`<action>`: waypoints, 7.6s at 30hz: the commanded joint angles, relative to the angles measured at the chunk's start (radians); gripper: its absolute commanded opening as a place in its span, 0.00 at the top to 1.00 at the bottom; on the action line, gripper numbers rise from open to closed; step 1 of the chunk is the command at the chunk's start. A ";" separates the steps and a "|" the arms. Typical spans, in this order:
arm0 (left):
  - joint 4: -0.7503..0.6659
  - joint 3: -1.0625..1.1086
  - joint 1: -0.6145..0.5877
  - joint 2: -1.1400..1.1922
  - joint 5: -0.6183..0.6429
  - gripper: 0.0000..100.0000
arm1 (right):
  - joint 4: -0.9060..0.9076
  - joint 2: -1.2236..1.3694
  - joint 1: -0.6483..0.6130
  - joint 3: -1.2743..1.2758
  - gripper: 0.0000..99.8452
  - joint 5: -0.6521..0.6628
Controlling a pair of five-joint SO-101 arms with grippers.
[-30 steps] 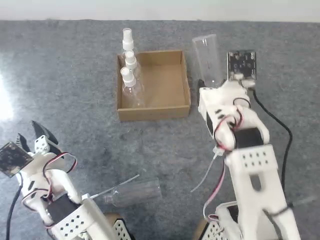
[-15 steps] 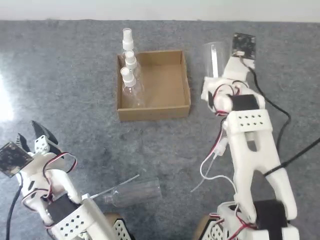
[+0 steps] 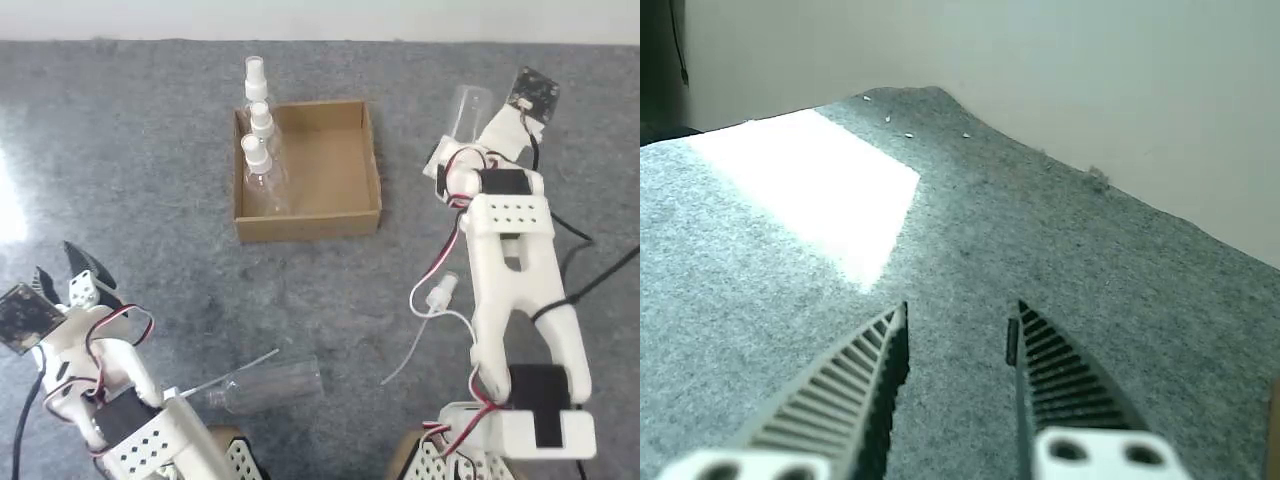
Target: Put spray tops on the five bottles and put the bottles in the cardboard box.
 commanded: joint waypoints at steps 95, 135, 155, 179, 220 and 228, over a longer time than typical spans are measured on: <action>-0.028 -0.008 0.038 -0.018 -0.094 0.84 | 0.298 0.236 -0.085 -0.104 0.79 -0.677; -0.028 -0.008 0.038 -0.018 -0.095 0.84 | 0.533 0.004 -0.111 -0.084 0.67 -0.347; -0.028 -0.008 0.040 -0.018 -0.095 0.84 | 0.601 -0.110 -0.064 -0.041 0.67 0.180; -0.028 -0.008 0.040 -0.018 -0.095 0.85 | 0.561 -0.099 -0.056 -0.040 0.67 1.309; -0.028 -0.007 0.041 -0.018 -0.097 0.85 | 0.200 0.220 -0.004 0.051 0.67 1.989; -0.028 -0.007 0.041 -0.018 -0.097 0.85 | 0.174 0.265 -0.002 0.051 0.70 1.987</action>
